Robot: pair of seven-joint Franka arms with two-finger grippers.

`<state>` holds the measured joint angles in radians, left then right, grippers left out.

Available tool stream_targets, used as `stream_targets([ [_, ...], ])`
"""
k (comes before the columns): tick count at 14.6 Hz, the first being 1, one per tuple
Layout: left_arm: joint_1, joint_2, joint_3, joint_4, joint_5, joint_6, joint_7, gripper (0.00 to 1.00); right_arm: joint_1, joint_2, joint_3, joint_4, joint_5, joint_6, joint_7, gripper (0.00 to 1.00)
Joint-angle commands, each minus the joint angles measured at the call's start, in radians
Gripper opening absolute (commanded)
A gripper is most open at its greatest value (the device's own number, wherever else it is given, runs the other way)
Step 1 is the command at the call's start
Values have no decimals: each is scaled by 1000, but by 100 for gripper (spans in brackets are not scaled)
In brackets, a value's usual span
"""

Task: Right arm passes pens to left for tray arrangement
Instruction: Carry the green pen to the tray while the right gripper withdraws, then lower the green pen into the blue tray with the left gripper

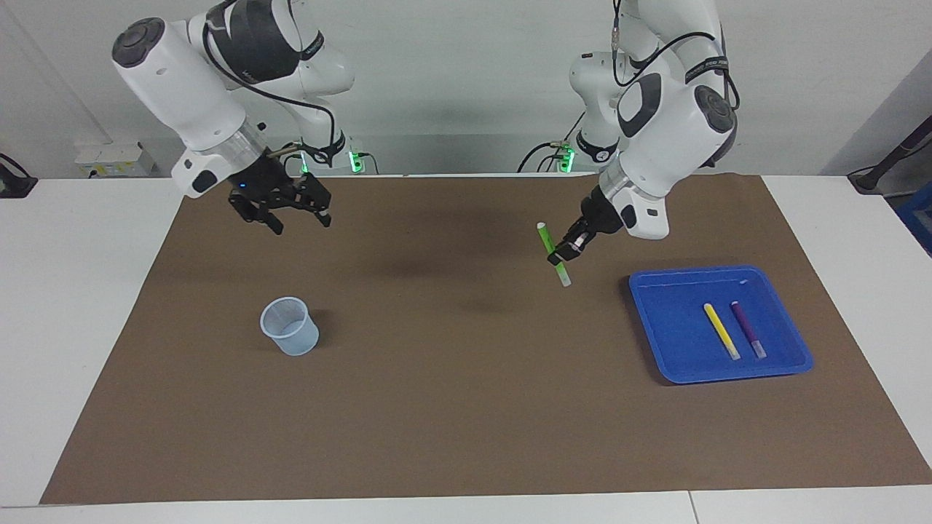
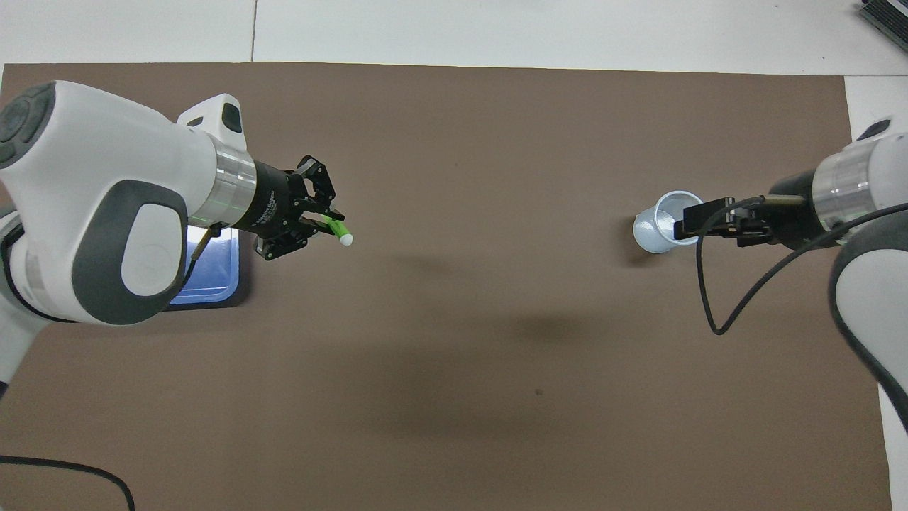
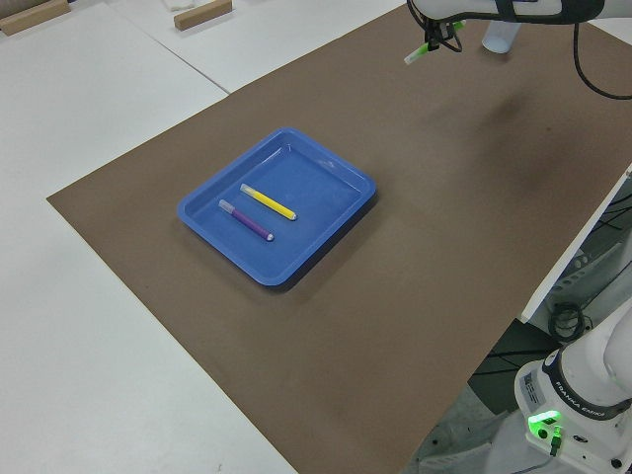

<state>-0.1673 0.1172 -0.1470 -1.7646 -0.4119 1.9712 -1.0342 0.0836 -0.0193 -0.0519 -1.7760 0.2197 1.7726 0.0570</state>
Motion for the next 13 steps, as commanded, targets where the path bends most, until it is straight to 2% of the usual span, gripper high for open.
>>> stream_targets([
  [1,54,-25,-6,-15,45,-46,104,0,-56,-19,15,0,-86,-15,-25,100],
  [4,100,-33,-6,-21,108,-84,236,0,-65,-40,17,0,-166,-39,-26,100],
  [9,189,-47,-6,-50,188,-84,504,0,-62,-85,17,1,-166,-58,-29,100],
  [13,252,-44,-6,-50,257,-81,699,0,-48,-90,20,-13,-166,-41,-22,100],
])
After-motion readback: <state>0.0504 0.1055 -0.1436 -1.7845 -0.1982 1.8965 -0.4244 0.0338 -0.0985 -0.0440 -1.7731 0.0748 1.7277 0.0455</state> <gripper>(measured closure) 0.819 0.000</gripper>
